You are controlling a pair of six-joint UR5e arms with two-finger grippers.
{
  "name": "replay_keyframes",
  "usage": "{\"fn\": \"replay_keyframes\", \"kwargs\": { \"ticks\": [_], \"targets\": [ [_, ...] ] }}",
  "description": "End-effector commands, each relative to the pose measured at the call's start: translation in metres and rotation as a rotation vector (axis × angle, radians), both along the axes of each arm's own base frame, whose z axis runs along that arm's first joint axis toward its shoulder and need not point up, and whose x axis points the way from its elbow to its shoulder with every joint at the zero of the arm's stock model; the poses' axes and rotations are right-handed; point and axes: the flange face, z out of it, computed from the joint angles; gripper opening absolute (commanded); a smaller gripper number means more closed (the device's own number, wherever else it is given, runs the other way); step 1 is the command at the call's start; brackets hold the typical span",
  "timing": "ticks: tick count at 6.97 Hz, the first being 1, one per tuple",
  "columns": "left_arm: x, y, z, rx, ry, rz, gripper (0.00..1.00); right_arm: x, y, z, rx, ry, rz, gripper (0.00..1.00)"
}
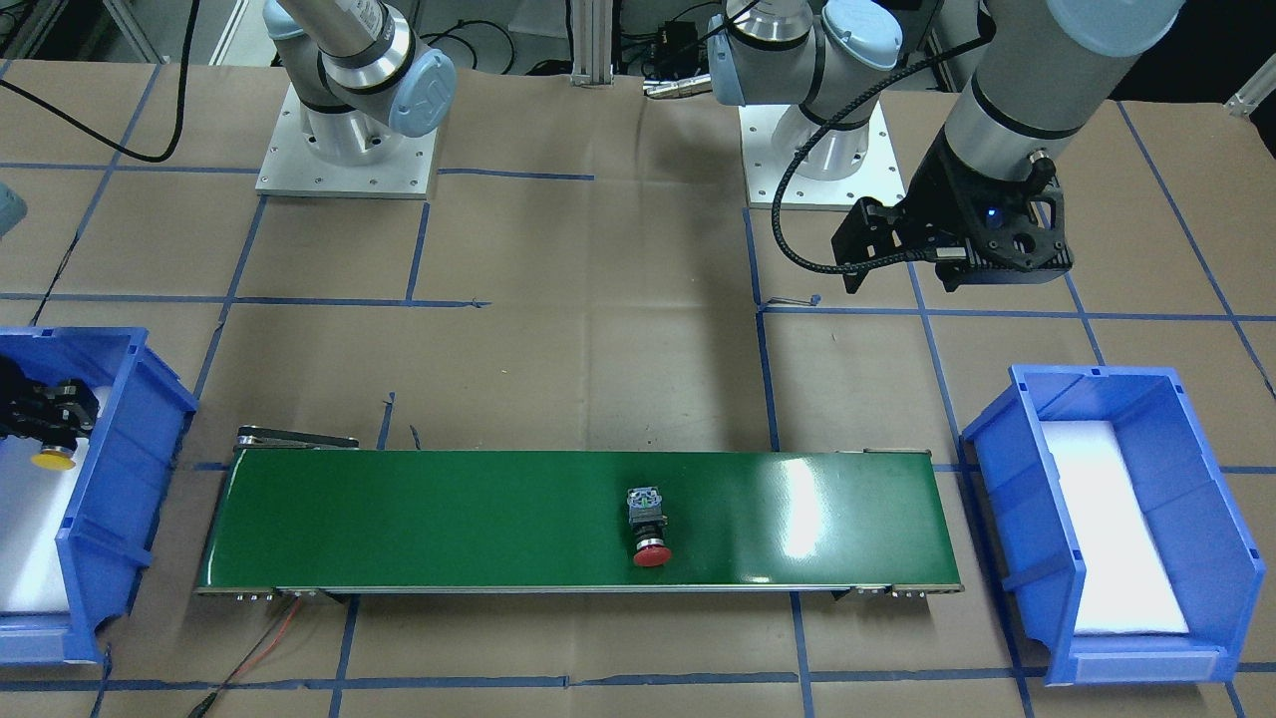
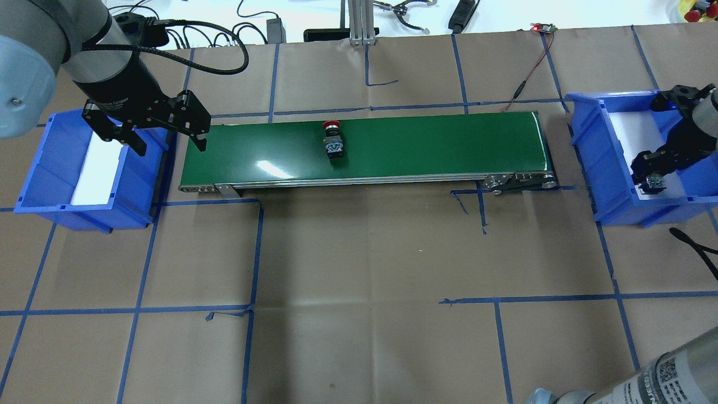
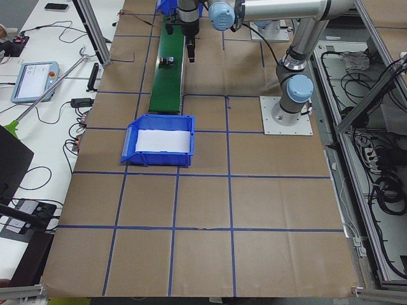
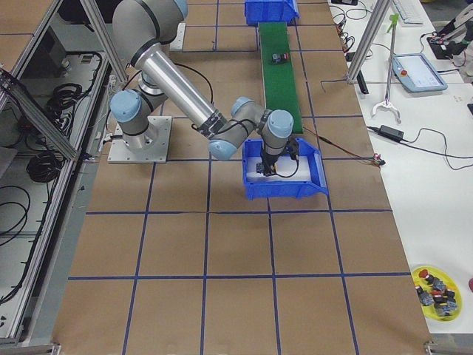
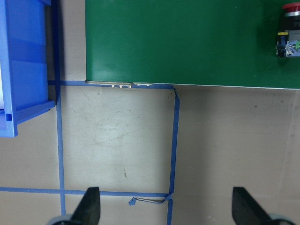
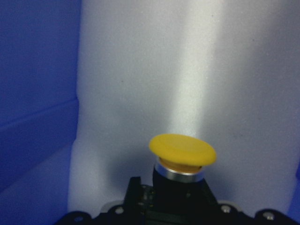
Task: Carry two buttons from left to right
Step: 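Carry the yellow button with the right gripper into the empty blue bin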
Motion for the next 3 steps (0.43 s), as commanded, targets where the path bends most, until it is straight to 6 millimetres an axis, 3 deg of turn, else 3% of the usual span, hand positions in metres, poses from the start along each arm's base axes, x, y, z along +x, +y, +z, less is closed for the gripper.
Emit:
{"fn": "replay_keyframes", "kwargs": {
  "ticks": [1, 2, 3],
  "targets": [
    [0.0, 0.0, -0.001, 0.001, 0.002, 0.0, 1.0, -0.005, -0.008, 0.001, -0.031, 0.018, -0.004, 1.0],
    [0.0, 0.0, -0.001, 0.001, 0.002, 0.0, 1.0, -0.005, -0.012, 0.014, -0.049, 0.031, -0.01, 1.0],
    [0.0, 0.0, -0.001, 0.001, 0.002, 0.0, 1.0, 0.0, -0.023, 0.041, -0.086, 0.056, -0.042, 1.0]
  ]
}}
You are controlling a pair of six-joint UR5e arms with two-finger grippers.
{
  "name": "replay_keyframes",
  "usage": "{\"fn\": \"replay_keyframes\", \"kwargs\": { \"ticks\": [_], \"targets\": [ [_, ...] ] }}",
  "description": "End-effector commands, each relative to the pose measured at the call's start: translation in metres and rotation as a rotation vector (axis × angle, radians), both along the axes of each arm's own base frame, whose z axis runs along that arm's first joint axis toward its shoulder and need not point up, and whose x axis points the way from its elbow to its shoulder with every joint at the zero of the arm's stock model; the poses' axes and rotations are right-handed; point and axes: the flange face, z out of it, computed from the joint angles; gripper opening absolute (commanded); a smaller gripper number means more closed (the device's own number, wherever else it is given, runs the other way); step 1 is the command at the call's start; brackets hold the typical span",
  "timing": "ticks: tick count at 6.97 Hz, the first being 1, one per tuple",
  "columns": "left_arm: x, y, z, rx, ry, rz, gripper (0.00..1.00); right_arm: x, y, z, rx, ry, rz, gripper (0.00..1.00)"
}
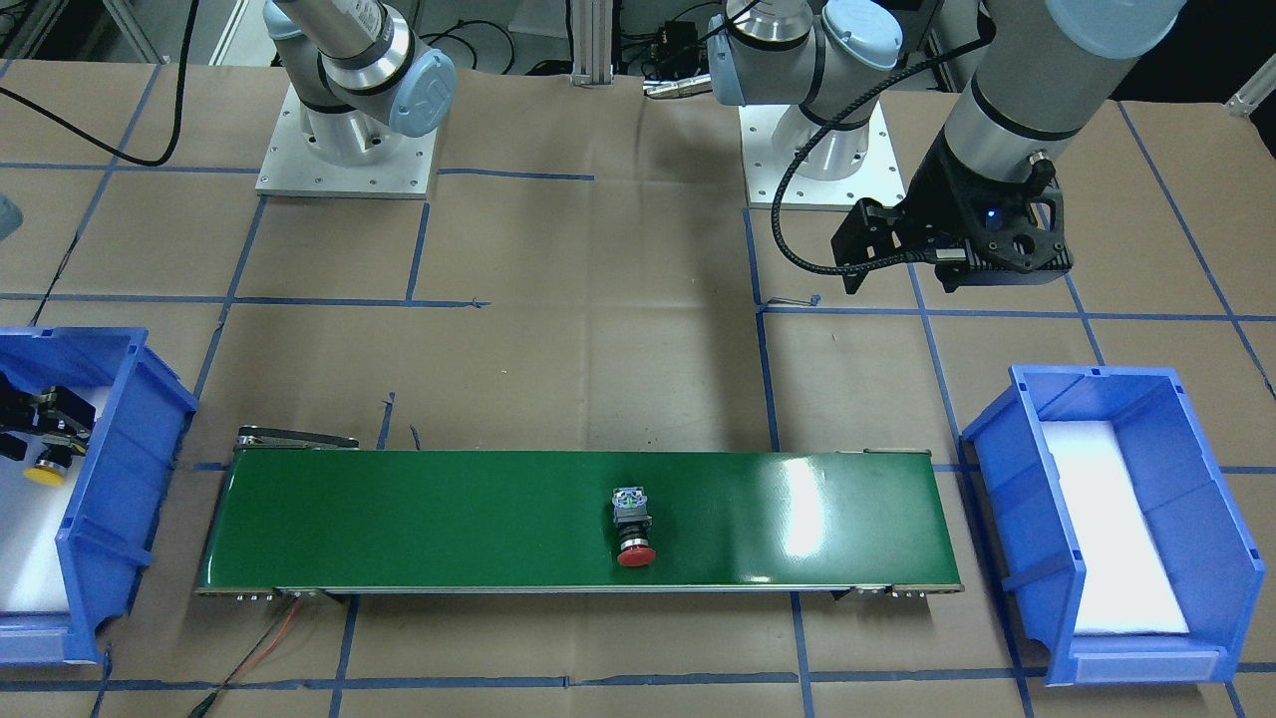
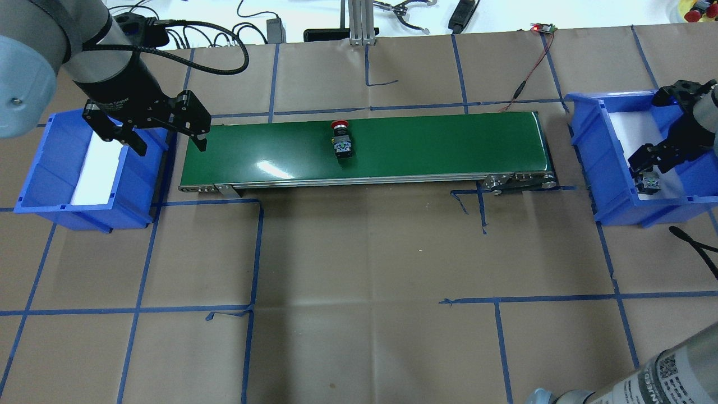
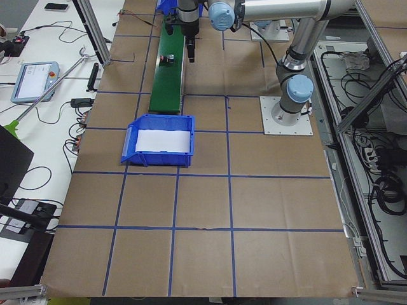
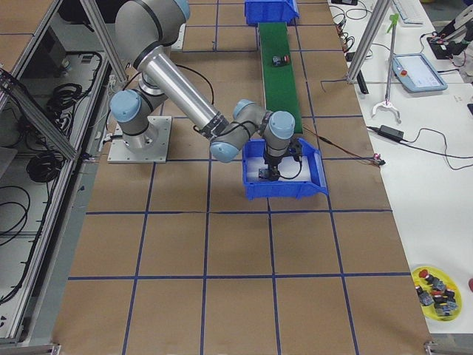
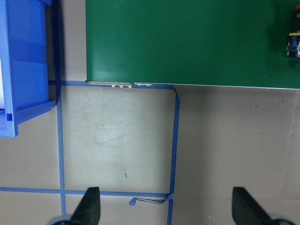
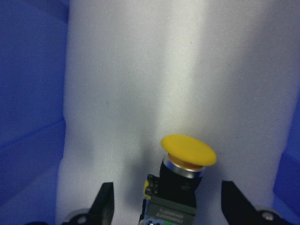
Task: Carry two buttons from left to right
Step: 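Carry the yellow button with the right gripper into the empty blue bin, then release the yellow button in the bin and move the right gripper back over the belt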
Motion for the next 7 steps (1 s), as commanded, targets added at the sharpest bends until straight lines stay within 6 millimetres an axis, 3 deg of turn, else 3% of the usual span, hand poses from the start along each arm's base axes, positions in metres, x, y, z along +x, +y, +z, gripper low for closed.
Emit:
{"fn": "replay_keyframes", "kwargs": {
  "ticks": [1, 3, 4, 5, 6, 7],
  "targets": [
    [0.0, -0.001, -0.001, 0.002, -0.001, 0.0, 1.0, 0.028, -0.021, 0.093, -0.083, 0.059, -0.003, 1.0],
    [0.001, -0.001, -0.002, 0.005, 0.001, 0.002, 1.0, 0.119, -0.05, 0.213, -0.093, 0.078, -0.036, 1.0],
    [0.001, -0.001, -0.002, 0.003, -0.001, 0.001, 1.0, 0.145, -0.054, 0.248, -0.062, 0.06, -0.035, 1.0],
    [0.001, -0.001, -0.001, 0.002, 0.0, 0.002, 1.0, 0.162, -0.058, 0.271, -0.079, 0.062, -0.024, 1.0],
    [0.001, -0.001, -0.002, 0.003, 0.001, 0.002, 1.0, 0.195, -0.059, 0.289, -0.111, 0.069, 0.027, 1.0],
    [0.001, -0.001, -0.002, 0.003, 0.002, 0.002, 1.0, 0.225, -0.062, 0.289, -0.116, 0.066, 0.058, 1.0]
  ]
}}
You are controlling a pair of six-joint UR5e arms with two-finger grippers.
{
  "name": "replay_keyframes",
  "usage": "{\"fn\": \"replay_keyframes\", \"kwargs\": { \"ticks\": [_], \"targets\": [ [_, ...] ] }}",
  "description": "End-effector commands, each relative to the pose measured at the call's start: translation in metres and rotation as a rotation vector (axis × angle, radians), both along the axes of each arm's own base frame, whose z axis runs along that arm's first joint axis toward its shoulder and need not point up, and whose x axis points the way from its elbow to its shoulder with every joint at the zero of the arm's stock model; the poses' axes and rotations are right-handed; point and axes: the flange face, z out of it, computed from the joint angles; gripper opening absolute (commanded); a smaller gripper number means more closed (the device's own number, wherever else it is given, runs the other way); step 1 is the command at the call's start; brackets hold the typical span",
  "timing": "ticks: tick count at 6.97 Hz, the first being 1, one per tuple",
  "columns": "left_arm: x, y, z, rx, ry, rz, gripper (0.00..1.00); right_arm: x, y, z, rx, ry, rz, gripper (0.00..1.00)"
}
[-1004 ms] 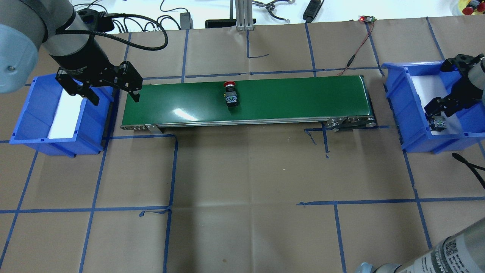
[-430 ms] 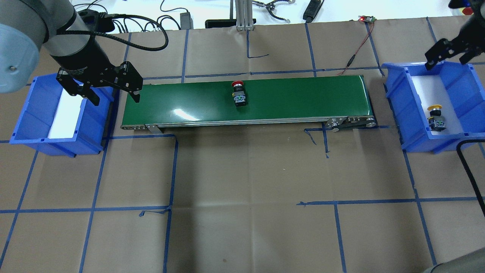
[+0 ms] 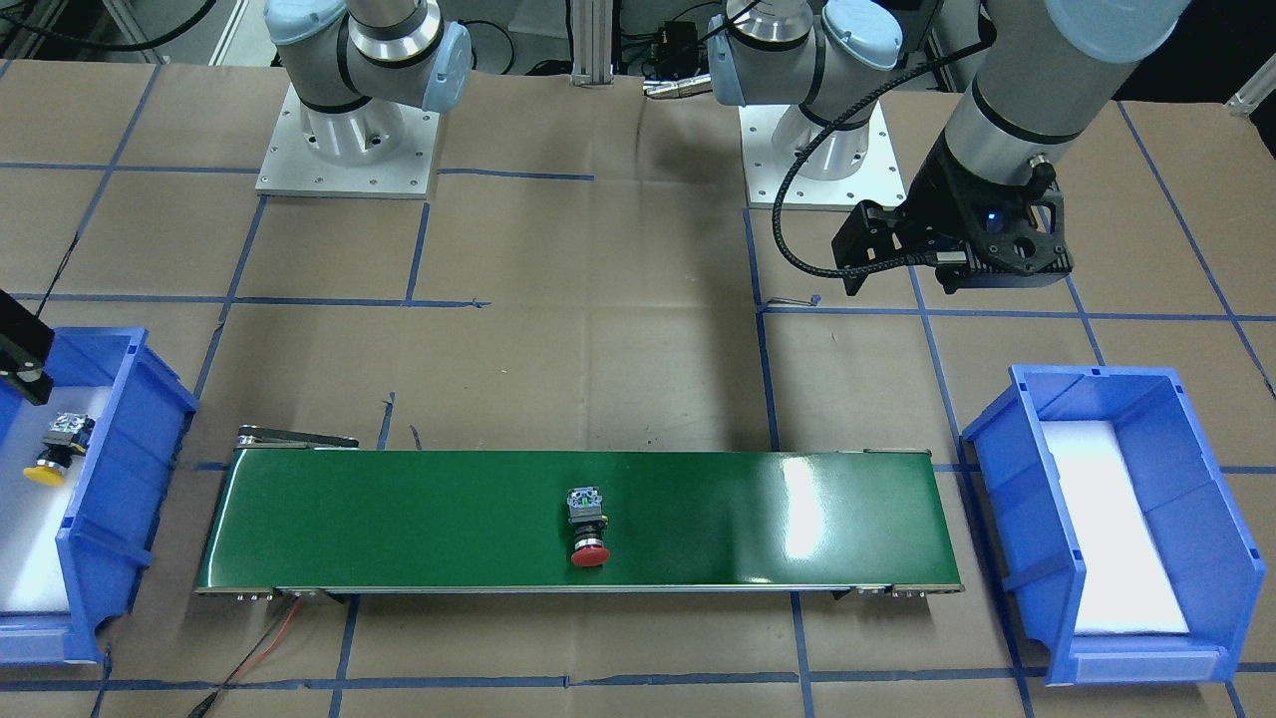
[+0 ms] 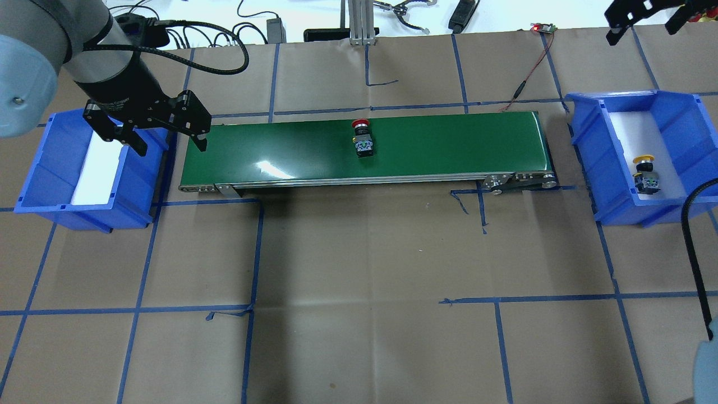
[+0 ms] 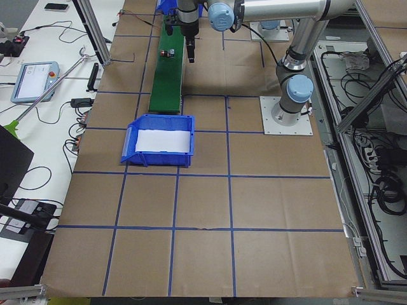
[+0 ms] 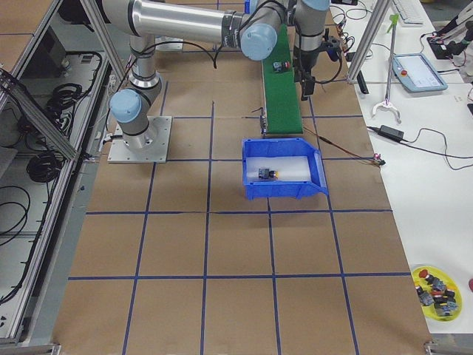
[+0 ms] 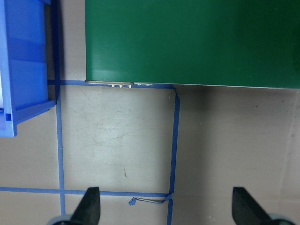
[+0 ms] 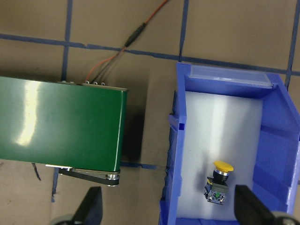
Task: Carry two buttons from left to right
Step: 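Release the yellow button in the bin and move the right gripper back over the belt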
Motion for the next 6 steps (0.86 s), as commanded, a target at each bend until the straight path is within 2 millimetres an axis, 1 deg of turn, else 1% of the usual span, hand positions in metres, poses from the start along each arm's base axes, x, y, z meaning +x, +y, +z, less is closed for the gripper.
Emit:
{"fn": "replay_keyframes", "kwargs": {
  "ticks": [1, 2, 3, 4, 5, 6],
  "targets": [
    [0.0, 0.0, 0.0, 0.0, 0.001, 0.0, 1.0, 0.059, 0.0, 0.013, -0.022, -0.013, 0.033, 1.0],
    [0.0, 0.0, 0.0, 0.0, 0.003, 0.0, 1.0, 0.097, 0.001, 0.019, -0.037, -0.029, 0.022, 1.0],
    [0.0, 0.0, 0.001, -0.001, 0.001, 0.0, 1.0, 0.135, 0.006, 0.032, -0.062, -0.037, 0.013, 1.0],
    [0.0, 0.0, 0.001, -0.001, 0.001, 0.0, 1.0, 0.166, 0.009, 0.033, -0.065, -0.048, -0.002, 1.0],
    [0.0, 0.0, 0.001, -0.001, 0.003, 0.0, 1.0, 0.189, 0.013, 0.029, -0.058, -0.055, -0.005, 1.0],
    [0.0, 0.001, 0.001, -0.003, 0.003, 0.0, 1.0, 0.199, 0.012, 0.024, -0.05, -0.059, 0.004, 1.0]
  ]
}}
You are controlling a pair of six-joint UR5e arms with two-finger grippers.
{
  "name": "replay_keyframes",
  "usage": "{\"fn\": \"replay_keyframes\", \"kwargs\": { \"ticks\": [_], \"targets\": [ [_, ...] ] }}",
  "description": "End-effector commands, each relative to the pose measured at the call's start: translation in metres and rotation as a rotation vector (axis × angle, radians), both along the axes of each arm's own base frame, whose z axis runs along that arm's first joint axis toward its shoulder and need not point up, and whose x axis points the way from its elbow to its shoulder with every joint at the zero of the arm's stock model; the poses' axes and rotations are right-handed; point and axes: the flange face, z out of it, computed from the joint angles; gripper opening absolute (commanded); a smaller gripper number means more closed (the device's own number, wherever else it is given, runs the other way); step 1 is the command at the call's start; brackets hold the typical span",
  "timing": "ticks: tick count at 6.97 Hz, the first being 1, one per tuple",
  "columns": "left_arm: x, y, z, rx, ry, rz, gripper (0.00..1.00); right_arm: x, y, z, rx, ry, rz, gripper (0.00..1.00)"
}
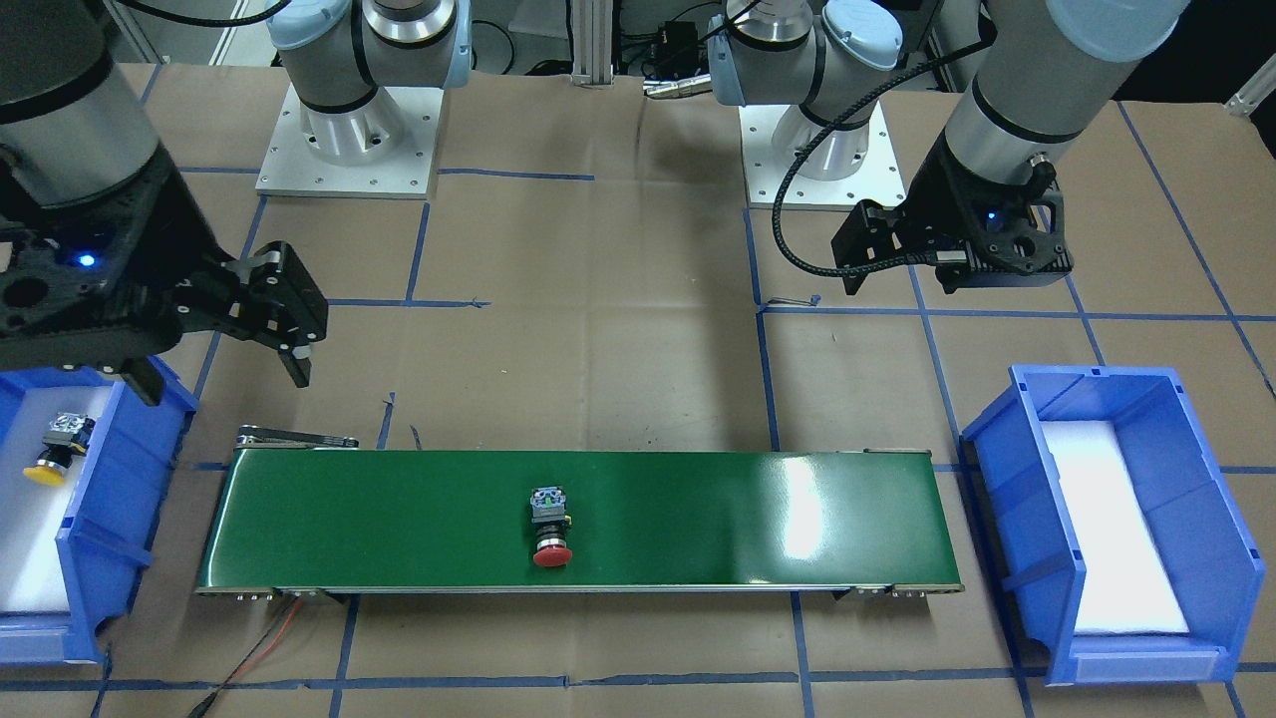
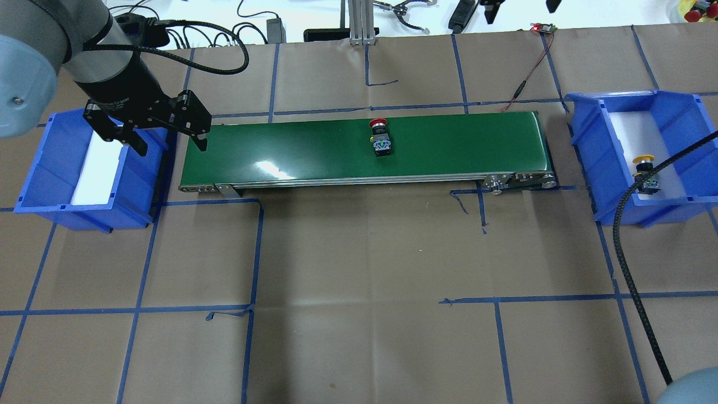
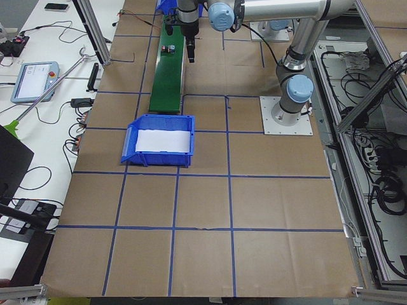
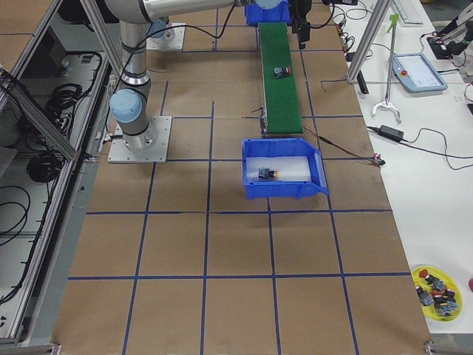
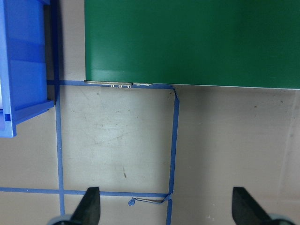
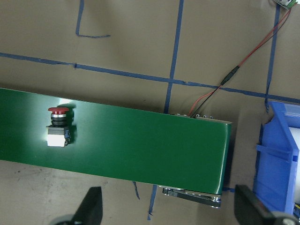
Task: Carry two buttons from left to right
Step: 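Release the yellow button in the bin and move the right gripper back over the belt, then lower the right gripper and grasp the red button on the belt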
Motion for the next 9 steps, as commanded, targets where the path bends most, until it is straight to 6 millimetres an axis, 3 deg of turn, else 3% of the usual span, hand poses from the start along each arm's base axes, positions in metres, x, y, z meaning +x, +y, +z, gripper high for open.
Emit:
{"fn": "replay_keyframes", "kwargs": {
  "ticks": [1, 3, 5, 7, 9],
  "targets": [
    [0.0, 0.0, 0.0, 0.0, 0.002, 0.0, 1.0, 0.024, -0.001, -0.01, 0.017, -0.018, 0.011, 1.0],
    [0.0, 0.0, 0.0, 0.0, -0.001, 0.0, 1.0, 0.035, -0.005, -0.026, 0.049, -0.028, -0.054, 1.0],
    [0.0, 0.0, 0.0, 0.0, 0.001, 0.0, 1.0, 0.067, -0.008, -0.055, 0.1, -0.014, -0.092, 1.0],
    [0.0, 0.0, 0.001, -0.001, 0.0, 0.0, 1.0, 0.071, -0.015, -0.086, 0.151, -0.005, -0.1, 1.0],
    [0.0, -0.002, 0.003, -0.006, 0.0, 0.0, 1.0, 0.069, 0.0, -0.132, 0.222, 0.015, -0.099, 1.0]
  ]
}}
